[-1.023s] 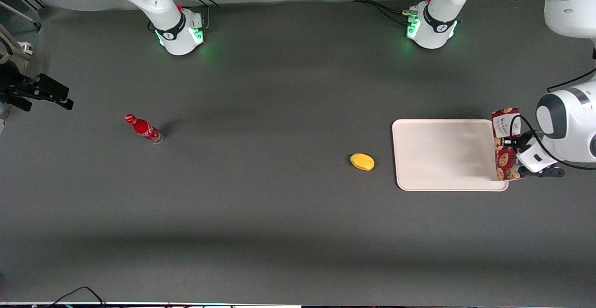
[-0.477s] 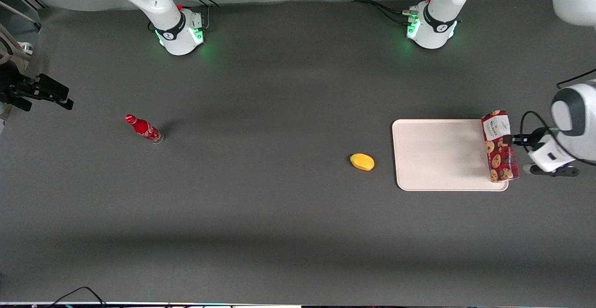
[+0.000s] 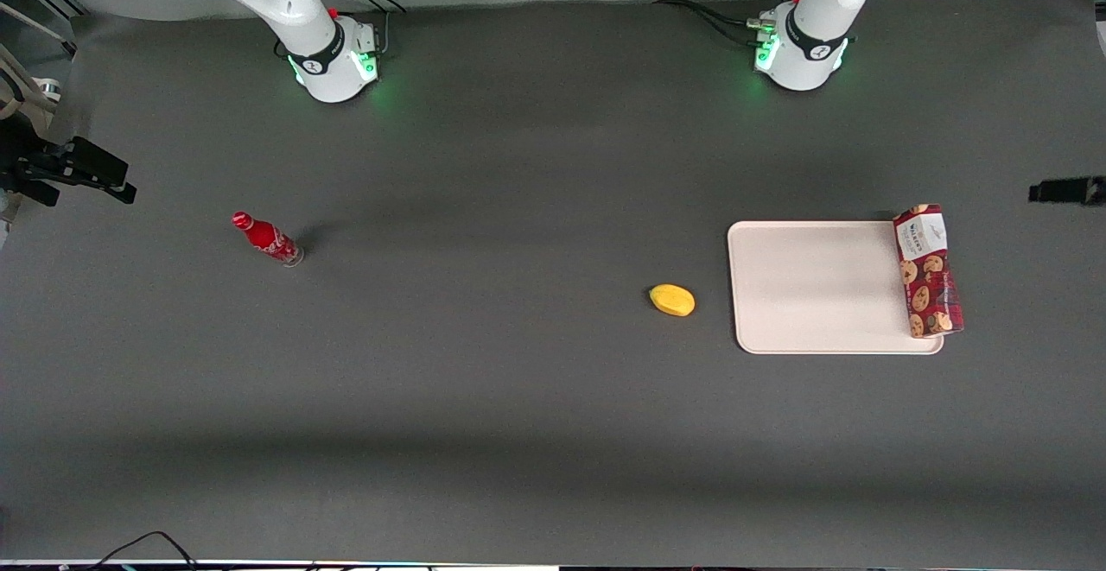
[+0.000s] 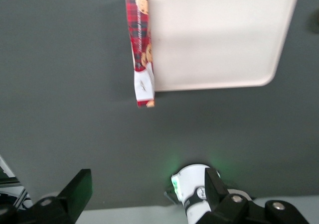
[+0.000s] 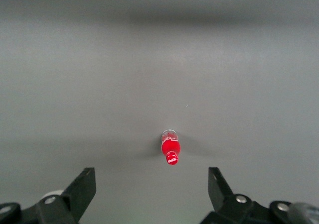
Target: Place red cookie box on tray
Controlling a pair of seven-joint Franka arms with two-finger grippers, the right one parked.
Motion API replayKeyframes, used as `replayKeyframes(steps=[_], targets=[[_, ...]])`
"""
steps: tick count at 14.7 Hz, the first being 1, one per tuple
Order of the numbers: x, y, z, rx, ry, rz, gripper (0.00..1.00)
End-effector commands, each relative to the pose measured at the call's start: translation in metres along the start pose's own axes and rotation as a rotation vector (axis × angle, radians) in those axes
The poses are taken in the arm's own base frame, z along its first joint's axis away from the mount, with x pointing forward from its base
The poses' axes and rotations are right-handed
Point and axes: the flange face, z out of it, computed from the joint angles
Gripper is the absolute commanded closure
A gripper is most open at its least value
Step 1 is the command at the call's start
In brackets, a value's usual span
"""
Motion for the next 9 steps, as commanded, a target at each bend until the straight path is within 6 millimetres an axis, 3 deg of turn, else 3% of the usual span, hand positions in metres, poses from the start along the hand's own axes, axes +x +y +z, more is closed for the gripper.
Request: replayKeyframes(steps=[1, 3, 5, 7, 9], targets=[[-0.065, 0.053, -0.050, -0.001, 0.023, 0.047, 0.00], [-0.096, 0.100, -0.060, 0.031, 0.035, 0.003, 0.00], [-0.128, 0.130, -0.047, 0.069, 0.054, -0.029, 0.00], [-0.158, 0.134, -0.027, 0.065, 0.128, -0.046, 0.00], [-0.161, 0.134, -0.025, 0.051, 0.163, -0.052, 0.00]])
